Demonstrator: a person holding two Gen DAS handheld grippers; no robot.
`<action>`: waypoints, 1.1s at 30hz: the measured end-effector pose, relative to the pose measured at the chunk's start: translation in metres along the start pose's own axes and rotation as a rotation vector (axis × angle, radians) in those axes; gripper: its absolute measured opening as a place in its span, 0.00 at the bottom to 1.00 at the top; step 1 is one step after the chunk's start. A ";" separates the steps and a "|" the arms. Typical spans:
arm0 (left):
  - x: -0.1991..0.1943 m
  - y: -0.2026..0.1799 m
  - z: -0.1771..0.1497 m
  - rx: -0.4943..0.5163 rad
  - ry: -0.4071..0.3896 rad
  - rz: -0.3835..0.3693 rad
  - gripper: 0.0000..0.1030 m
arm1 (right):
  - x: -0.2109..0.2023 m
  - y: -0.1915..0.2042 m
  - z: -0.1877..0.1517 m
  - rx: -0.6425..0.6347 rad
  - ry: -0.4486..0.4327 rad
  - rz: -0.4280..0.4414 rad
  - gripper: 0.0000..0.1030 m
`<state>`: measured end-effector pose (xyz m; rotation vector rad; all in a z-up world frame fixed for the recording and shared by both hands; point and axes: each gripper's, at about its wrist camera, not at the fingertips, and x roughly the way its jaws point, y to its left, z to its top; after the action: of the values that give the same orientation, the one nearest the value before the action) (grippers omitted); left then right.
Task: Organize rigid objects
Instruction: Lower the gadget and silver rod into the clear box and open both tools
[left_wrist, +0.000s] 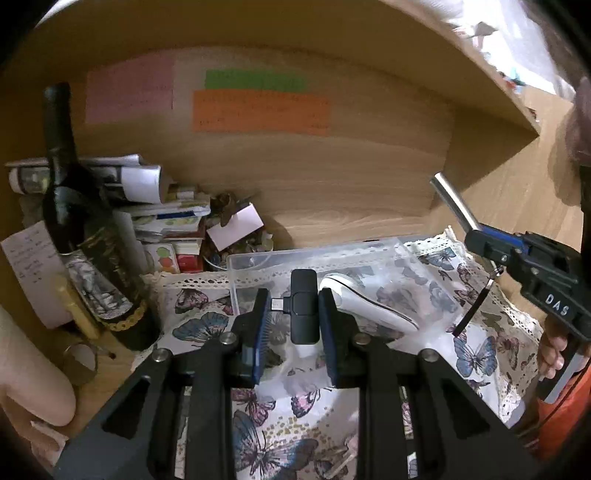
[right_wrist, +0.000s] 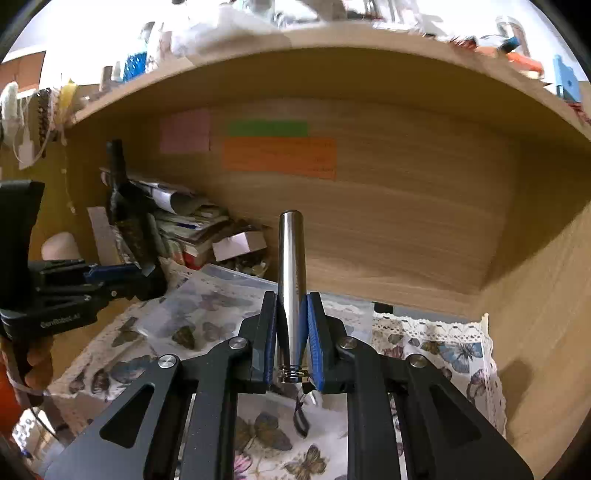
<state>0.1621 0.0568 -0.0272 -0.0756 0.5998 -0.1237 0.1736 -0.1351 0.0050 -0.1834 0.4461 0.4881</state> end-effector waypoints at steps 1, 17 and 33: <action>0.006 0.000 0.000 -0.003 0.013 -0.001 0.25 | 0.007 -0.001 0.000 -0.002 0.012 0.002 0.14; 0.096 -0.004 -0.014 0.012 0.244 -0.023 0.25 | 0.122 0.001 -0.033 0.026 0.314 0.161 0.14; 0.076 -0.010 -0.014 0.056 0.208 -0.017 0.33 | 0.097 0.015 -0.025 -0.033 0.278 0.111 0.26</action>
<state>0.2156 0.0360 -0.0801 -0.0135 0.8031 -0.1666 0.2337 -0.0884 -0.0623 -0.2604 0.7229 0.5818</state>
